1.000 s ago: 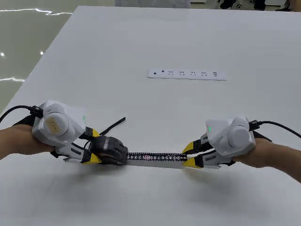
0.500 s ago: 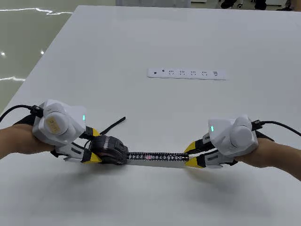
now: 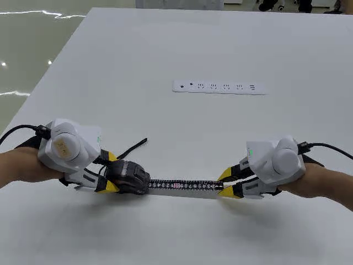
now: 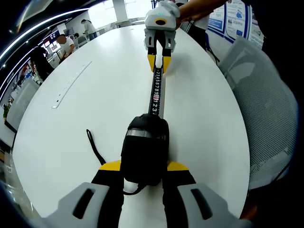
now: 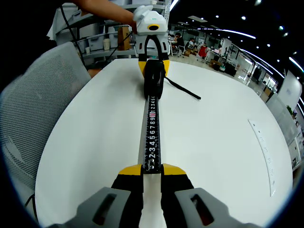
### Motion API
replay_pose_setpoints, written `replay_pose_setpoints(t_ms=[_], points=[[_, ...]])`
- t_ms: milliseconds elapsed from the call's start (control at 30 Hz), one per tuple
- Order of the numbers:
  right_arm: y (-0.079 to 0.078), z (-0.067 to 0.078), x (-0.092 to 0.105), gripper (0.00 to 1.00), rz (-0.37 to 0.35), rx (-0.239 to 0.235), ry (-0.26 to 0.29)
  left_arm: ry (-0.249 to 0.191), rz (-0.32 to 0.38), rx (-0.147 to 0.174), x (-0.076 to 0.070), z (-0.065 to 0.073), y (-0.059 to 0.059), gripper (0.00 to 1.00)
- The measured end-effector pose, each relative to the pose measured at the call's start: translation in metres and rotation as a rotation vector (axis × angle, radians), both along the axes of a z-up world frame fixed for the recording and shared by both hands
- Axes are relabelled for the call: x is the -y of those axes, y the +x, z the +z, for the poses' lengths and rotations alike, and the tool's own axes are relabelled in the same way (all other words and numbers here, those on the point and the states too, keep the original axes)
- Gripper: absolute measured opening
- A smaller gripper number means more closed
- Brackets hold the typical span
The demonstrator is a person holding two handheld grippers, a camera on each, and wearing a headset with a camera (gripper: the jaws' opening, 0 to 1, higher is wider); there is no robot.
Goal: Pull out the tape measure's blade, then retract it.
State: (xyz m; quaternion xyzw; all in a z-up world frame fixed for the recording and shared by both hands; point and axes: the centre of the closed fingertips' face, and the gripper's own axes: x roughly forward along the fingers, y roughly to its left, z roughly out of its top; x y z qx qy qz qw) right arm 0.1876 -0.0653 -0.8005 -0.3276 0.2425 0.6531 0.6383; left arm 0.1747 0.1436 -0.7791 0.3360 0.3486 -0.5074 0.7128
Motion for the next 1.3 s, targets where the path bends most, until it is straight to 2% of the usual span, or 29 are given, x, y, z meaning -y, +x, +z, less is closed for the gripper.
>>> replay_pose_setpoints(t_ms=[67,400,567,767,900,967,1133,1300], points=[[0.001,-0.002,0.001,0.12,0.000,0.001,-0.001,0.000,-0.001,0.000,-0.004,-0.004,0.003,0.26],[-0.003,0.003,0.003,0.12,-0.002,-0.002,-0.004,0.001,-0.001,0.000,0.001,0.001,0.000,0.26],[0.000,-0.001,0.005,0.12,-0.004,-0.001,-0.003,0.002,-0.001,0.001,0.001,0.001,-0.001,0.26],[-0.001,0.001,0.007,0.12,-0.005,0.006,-0.004,0.002,0.001,0.000,0.000,0.000,0.000,0.26],[0.004,-0.004,0.009,0.12,-0.005,0.008,-0.005,0.003,0.000,0.000,0.001,0.001,-0.001,0.26],[0.000,0.002,0.009,0.12,-0.006,0.011,-0.006,0.002,0.001,0.000,-0.002,-0.001,0.001,0.26],[0.000,0.002,0.011,0.12,-0.009,0.013,-0.008,0.002,0.002,0.000,0.002,0.002,-0.001,0.26],[0.001,0.001,0.013,0.12,-0.013,0.012,-0.009,0.002,0.003,0.000,0.000,-0.001,0.001,0.26]])
